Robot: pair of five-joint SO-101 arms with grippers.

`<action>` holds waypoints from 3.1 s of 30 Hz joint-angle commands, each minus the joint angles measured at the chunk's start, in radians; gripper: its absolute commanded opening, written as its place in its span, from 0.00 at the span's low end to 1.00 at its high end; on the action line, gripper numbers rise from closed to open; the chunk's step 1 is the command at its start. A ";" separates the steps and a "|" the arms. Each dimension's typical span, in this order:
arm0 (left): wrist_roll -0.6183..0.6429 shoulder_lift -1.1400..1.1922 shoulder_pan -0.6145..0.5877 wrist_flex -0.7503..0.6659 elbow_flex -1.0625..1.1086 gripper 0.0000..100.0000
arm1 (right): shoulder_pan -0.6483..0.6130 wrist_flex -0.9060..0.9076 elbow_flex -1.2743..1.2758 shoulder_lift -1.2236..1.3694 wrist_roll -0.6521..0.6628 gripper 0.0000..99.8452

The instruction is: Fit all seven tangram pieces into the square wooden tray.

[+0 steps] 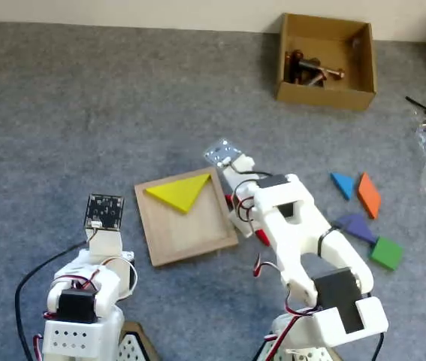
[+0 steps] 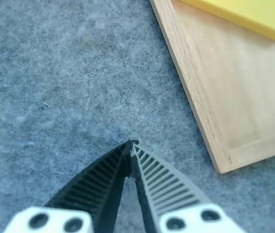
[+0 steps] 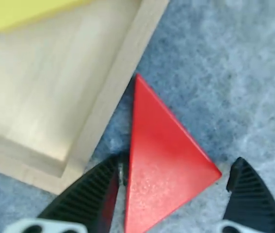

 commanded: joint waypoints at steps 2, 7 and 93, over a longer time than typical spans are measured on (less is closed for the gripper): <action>0.008 -0.007 0.015 -0.002 0.019 0.01 | 0.016 -0.016 -0.053 -0.004 0.011 0.31; 0.008 -0.007 0.015 -0.002 0.019 0.01 | 0.016 -0.015 -0.050 -0.004 0.012 0.31; 0.008 -0.007 0.015 -0.002 0.019 0.01 | -0.010 0.262 -0.196 -0.007 -0.339 0.24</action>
